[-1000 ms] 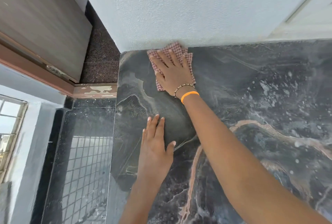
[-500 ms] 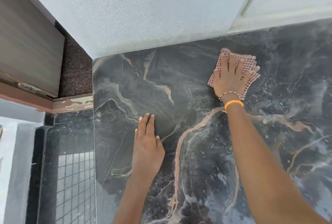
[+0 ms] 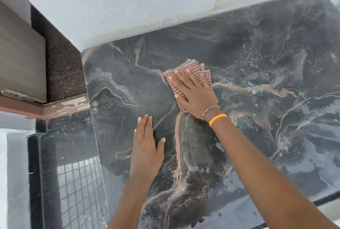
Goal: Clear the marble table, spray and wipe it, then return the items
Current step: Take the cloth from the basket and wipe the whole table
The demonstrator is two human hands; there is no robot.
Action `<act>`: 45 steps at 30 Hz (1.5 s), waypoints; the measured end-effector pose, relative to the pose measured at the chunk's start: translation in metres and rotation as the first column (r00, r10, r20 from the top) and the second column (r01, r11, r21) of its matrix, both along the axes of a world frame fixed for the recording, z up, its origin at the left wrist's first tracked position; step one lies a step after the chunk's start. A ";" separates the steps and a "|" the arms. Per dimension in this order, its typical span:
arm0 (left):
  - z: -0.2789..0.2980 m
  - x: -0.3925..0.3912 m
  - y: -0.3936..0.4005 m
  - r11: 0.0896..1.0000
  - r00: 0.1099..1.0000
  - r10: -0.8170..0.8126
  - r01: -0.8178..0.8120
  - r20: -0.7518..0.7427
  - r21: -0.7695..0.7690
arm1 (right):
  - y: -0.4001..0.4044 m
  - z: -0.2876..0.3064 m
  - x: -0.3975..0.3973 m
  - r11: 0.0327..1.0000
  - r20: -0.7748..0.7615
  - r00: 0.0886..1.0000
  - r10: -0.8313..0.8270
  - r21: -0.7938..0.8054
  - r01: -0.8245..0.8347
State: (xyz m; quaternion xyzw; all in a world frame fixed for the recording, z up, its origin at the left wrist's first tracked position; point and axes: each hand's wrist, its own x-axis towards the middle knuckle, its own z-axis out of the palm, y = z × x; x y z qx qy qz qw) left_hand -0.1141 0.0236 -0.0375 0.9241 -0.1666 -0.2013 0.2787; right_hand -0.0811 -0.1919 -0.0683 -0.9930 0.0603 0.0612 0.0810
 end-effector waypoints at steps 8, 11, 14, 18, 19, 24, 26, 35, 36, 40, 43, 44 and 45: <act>0.009 0.010 0.007 0.990 0.984 -0.115 0.125 -0.137 0.066 | -0.036 0.003 -0.062 0.776 -0.055 0.776 -0.628 0.029 0.630; 0.007 0.011 0.008 0.990 0.977 -0.134 0.140 -0.165 0.025 | 0.015 0.004 -0.063 0.774 -0.082 0.772 -0.630 0.006 0.633; 0.005 0.010 0.012 0.992 0.989 -0.026 0.008 -0.147 -0.125 | 0.060 0.003 -0.040 0.880 -0.053 0.879 -0.474 0.019 0.475; 0.006 0.004 0.020 0.968 0.985 0.158 -0.167 -0.065 -0.189 | 0.101 0.005 -0.008 0.975 -0.059 0.975 -0.213 0.050 0.216; 0.007 0.001 0.020 0.962 0.981 0.188 -0.194 -0.049 -0.194 | 0.106 0.005 -0.010 0.991 -0.052 0.991 -0.123 0.048 0.126; 0.009 -0.016 -0.001 0.962 0.978 0.209 -0.203 0.014 -0.183 | 0.076 -0.003 -0.062 0.969 0.011 0.969 0.247 -0.022 -0.246; 0.008 -0.026 -0.025 0.982 0.990 0.137 -0.133 0.023 -0.137 | 0.036 -0.004 -0.080 0.973 0.022 0.973 0.230 -0.036 -0.229; 0.007 -0.054 -0.135 0.979 0.981 -0.195 0.195 -0.003 0.050 | -0.170 0.002 -0.134 0.943 -0.091 0.939 -0.331 -0.019 0.331; 0.007 -0.056 -0.142 0.980 0.982 -0.187 0.188 -0.016 0.067 | -0.183 0.002 -0.142 0.917 -0.093 0.913 -0.397 -0.005 0.399; 0.001 -0.061 -0.149 0.984 0.991 -0.134 0.134 -0.012 0.117 | -0.165 0.001 -0.168 0.764 -0.080 0.765 -0.639 0.055 0.643; 0.000 -0.061 -0.152 0.996 0.999 -0.054 0.053 0.007 0.074 | -0.110 0.001 -0.164 0.786 -0.066 0.788 -0.612 0.061 0.615; 0.000 -0.062 -0.155 0.999 1.000 -0.011 0.010 0.016 0.044 | -0.093 0.002 -0.159 0.846 -0.062 0.847 -0.527 0.056 0.530; 0.000 -0.062 -0.157 0.999 0.999 0.043 -0.043 0.027 0.007 | -0.080 0.001 -0.152 0.902 -0.055 0.903 -0.427 0.045 0.429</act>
